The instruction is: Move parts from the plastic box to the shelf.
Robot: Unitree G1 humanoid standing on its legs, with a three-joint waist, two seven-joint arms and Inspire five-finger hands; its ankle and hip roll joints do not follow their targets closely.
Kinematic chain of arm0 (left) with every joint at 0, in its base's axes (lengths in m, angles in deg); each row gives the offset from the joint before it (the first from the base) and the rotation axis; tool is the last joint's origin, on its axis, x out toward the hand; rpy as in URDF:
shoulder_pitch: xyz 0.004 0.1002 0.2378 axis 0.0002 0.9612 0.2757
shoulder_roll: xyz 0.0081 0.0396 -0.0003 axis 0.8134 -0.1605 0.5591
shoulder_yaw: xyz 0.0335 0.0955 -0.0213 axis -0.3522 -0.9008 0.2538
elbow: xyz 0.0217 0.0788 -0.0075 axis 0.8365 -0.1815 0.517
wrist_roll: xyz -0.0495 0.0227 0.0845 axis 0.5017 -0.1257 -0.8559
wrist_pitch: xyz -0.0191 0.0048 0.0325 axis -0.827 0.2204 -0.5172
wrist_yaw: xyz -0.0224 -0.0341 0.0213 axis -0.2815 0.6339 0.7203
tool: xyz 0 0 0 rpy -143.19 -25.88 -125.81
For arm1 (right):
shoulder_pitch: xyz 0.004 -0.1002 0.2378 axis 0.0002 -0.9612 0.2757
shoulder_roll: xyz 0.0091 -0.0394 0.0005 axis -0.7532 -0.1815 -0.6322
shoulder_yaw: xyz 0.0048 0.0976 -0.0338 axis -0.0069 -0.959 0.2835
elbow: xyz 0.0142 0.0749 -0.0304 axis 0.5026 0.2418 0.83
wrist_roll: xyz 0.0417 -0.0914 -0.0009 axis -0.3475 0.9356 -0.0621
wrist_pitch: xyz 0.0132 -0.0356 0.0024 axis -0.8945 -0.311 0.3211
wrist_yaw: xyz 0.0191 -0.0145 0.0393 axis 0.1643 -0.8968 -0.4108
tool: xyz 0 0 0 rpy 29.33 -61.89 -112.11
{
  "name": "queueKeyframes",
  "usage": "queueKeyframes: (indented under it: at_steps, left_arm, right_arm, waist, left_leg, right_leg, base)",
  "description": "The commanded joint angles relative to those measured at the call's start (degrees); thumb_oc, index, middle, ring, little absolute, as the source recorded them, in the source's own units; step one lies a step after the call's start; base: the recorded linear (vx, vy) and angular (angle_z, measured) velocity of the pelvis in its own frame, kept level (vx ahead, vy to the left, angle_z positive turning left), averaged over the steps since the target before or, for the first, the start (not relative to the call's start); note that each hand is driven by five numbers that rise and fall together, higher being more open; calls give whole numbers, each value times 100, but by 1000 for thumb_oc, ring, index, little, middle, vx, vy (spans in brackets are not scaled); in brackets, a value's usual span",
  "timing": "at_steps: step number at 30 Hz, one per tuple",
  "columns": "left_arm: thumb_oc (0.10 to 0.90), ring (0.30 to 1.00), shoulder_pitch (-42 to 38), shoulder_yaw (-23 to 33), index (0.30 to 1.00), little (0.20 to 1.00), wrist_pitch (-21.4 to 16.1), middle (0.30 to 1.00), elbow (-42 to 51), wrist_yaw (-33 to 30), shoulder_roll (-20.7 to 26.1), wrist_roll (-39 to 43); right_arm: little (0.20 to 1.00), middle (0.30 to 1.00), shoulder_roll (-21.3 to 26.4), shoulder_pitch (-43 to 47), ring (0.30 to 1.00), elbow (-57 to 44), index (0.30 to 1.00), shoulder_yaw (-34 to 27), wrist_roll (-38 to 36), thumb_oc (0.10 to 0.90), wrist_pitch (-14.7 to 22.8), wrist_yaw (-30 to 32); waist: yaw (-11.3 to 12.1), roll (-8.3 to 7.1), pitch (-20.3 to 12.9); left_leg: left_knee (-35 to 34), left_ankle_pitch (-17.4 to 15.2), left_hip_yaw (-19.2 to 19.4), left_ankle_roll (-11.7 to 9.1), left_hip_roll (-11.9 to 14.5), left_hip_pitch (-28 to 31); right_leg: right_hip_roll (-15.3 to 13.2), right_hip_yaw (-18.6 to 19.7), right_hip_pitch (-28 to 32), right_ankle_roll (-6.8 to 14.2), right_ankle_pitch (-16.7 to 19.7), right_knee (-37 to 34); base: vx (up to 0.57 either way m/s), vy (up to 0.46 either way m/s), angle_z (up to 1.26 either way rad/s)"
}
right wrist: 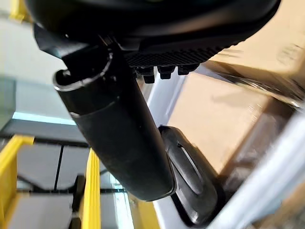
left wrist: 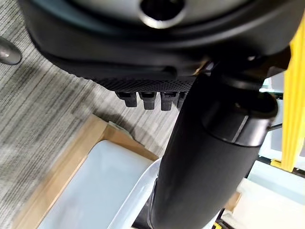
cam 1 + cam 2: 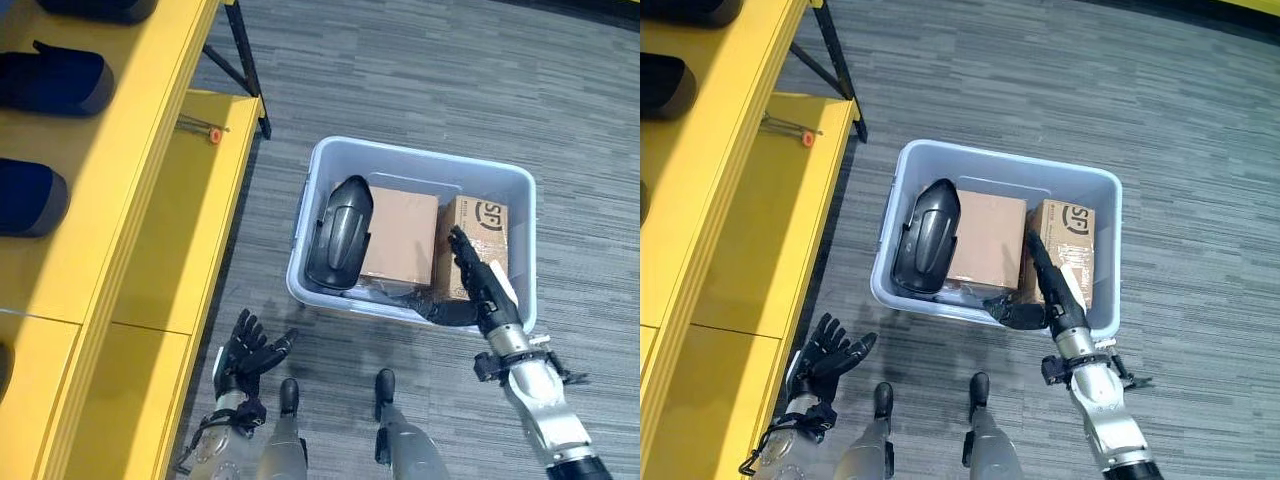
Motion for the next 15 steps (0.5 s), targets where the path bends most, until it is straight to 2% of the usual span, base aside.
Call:
queueKeyframes:
  at_steps: [1, 4, 7, 9, 10, 11, 13, 14, 15]
  left_arm:
    - [900, 1000, -22, 127, 1000, 1000, -414, 1000, 554, 182, 284, 138]
    - [900, 1000, -2, 83, 1000, 1000, -431, 1000, 642, 204, 383, 170]
    - [900, 1000, 0, -41, 1000, 1000, -431, 1000, 677, 190, 455, 238]
    - [900, 1000, -9, -65, 1000, 1000, -433, 1000, 681, 180, 459, 249]
    - [900, 1000, 24, -111, 1000, 1000, -444, 1000, 708, 178, 512, 273]
    - [900, 1000, 46, -114, 1000, 1000, -431, 1000, 715, 173, 520, 290]
    - [900, 1000, 78, -101, 1000, 1000, -453, 1000, 741, 163, 576, 338]
    - [900, 1000, 79, -96, 1000, 1000, -453, 1000, 741, 163, 570, 338]
    - [900, 1000, 93, -94, 1000, 1000, -449, 1000, 732, 159, 637, 356]
  right_arm:
    - [1000, 1000, 638, 1077, 1000, -712, 1000, -144, 636, 900, 742, 438]
    - [1000, 1000, 1363, 1770, 1000, -647, 1000, 33, 1311, 900, 763, 742]
    - [1000, 1000, 1991, 2432, 1000, -487, 1000, 345, 1782, 900, 684, 902]
    - [1000, 1000, 2167, 2651, 1000, -369, 1000, 503, 1923, 900, 653, 945]
    - [1000, 1000, 2718, 3068, 1000, -232, 1000, 858, 2298, 900, 613, 895]
    - [1000, 1000, 2925, 3225, 1000, -178, 1000, 1003, 2381, 900, 581, 838]
    - [1000, 1000, 3497, 3950, 1000, 55, 1000, 1702, 2690, 900, 544, 764]
    - [1000, 1000, 3496, 3972, 1000, 64, 1000, 1723, 2689, 900, 545, 767]
    - [1000, 1000, 3967, 4610, 1000, 276, 1000, 2419, 2976, 900, 440, 579]
  waist:
    - [205, 60, -213]
    - [278, 127, -123]
    - [378, 131, -35]
    - [385, 123, -15]
    - [452, 103, 35]
    - [466, 101, 57]
    - [520, 97, 134]
    - [511, 100, 130]
    - [565, 83, 187]
  left_leg:
    - [-112, 7, 133, -144, 530, 264]
    - [-145, 100, 125, -198, 567, 115]
    - [-145, 134, 112, -217, 578, 13]
    - [-145, 160, 104, -215, 569, -41]
    - [-145, 183, 96, -226, 577, -86]
    - [-145, 200, 94, -230, 574, -112]
    - [-145, 232, 81, -241, 561, -170]
    - [-145, 234, 79, -241, 561, -177]
    - [-145, 256, 72, -248, 551, -228]
  right_leg:
    - [-389, 157, -556, 353, -663, 1122]
    - [-375, 114, -717, 333, -696, 1218]
    - [-361, 95, -861, 313, -732, 1335]
    - [-366, 95, -908, 308, -696, 1327]
    - [-371, 92, -961, 304, -695, 1356]
    - [-376, 85, -993, 303, -684, 1362]
    - [-382, 103, -1066, 296, -689, 1405]
    - [-383, 100, -1069, 296, -686, 1401]
    - [-410, 102, -1127, 291, -684, 1430]
  base:
    - [0, -93, 14]
    - [-21, -67, 5]
    - [-18, -60, 6]
    - [-19, -39, 0]
    - [-24, -38, 6]
    - [-21, -48, 7]
    - [-14, -14, 4]
    - [-34, -23, 3]
    - [-25, -17, 5]
